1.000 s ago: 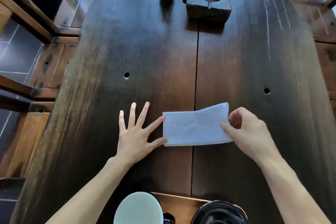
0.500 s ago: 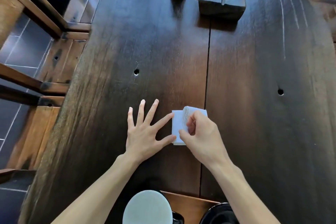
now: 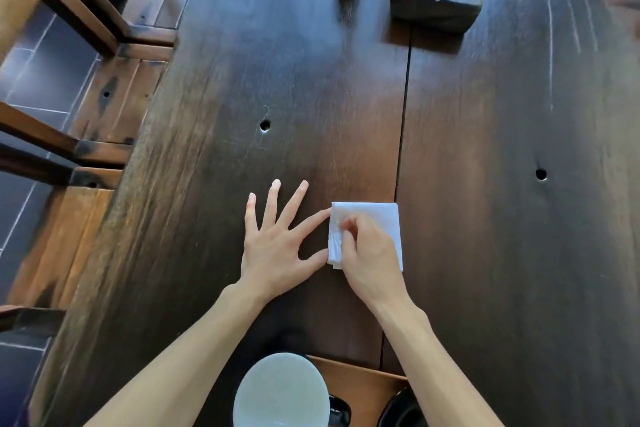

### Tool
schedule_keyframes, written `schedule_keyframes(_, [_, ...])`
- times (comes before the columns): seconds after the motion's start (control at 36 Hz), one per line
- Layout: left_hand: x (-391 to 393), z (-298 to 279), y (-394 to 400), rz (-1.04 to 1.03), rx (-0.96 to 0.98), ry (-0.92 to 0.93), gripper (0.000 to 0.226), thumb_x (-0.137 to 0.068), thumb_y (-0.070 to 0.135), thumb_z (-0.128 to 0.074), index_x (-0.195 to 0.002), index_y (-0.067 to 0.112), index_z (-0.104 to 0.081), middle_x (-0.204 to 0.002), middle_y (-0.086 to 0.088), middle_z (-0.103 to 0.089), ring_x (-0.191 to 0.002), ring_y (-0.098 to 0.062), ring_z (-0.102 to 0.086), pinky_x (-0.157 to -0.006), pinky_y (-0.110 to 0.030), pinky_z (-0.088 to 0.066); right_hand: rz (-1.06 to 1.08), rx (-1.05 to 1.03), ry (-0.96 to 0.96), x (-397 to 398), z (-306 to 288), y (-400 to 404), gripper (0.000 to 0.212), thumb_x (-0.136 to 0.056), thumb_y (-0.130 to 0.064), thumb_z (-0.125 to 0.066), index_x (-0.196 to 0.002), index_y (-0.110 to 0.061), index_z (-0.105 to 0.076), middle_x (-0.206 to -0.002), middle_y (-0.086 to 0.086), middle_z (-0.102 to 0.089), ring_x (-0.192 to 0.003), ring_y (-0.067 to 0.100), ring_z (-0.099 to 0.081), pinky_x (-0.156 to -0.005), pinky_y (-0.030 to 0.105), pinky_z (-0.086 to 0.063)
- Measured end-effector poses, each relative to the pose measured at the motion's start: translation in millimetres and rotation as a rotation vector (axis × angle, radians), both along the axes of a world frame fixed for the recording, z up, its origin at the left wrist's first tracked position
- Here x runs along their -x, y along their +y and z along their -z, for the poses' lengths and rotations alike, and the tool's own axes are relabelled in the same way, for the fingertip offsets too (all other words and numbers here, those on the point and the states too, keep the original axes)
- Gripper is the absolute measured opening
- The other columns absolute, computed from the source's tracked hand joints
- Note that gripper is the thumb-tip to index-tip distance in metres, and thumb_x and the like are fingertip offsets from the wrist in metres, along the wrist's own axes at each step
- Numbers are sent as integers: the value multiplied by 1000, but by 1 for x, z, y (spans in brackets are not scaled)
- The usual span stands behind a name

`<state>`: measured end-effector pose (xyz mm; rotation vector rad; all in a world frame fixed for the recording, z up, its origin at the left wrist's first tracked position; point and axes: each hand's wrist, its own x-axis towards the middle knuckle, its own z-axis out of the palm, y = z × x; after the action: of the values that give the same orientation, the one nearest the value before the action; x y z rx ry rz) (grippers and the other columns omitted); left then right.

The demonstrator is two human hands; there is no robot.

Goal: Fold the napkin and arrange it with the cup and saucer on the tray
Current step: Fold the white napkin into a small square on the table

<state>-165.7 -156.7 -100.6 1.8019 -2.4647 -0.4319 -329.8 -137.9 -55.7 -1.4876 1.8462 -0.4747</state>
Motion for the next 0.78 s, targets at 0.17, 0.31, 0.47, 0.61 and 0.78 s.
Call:
schedule_keyframes(0.17, [-2, -2, -2, -15, -56, 83, 55, -90, 61, -36, -144, 57, -34, -166, 15, -10, -155, -25, 7, -121, -59, 9, -258, -211, -23, 27, -12, -9, 39, -99, -12, -51, -137, -17, -54, -129, -2, -49, -105, 10, -52, -86, 14, -39])
schedule_keyframes(0.31, [-1, -19, -6, -122, -101, 279, 54, -91, 60, -30, -144, 50, -41, -163, 11, -25, -154, -15, -5, -123, -51, 6, -239, -106, -7, 52, -23, -10, 38, -90, -8, -61, -125, -25, -65, -109, -10, -55, -87, 2, -55, -74, 4, -39])
schedule_keyframes(0.47, [18, -39, 0, 125, 119, 274, 44, -95, 57, -46, -135, 44, -57, -161, -8, -30, -148, -30, -26, -119, -60, -20, -194, 82, 126, 77, -14, -1, 46, -89, -18, -71, -133, -24, -63, -135, -8, -56, -123, 12, -42, -105, 27, -41])
schedule_keyframes(0.61, [32, -27, -1, 183, 10, 9, 60, -92, 72, -32, -147, 49, -37, -168, -4, -4, -152, -33, -12, -122, -59, -9, -375, 72, 347, 75, -8, 8, 58, -100, -32, -49, -155, -20, -35, -163, -5, -31, -141, 23, -30, -113, 48, -37])
schedule_keyframes(0.78, [24, -16, 4, 118, -110, -107, 72, -88, 81, -13, -153, 52, -5, -166, -2, 19, -153, -31, 8, -121, -61, 1, -490, -146, 495, 73, 3, 14, 58, -106, -40, -13, -159, -29, 8, -167, -14, 17, -155, 23, 11, -123, 54, 1])
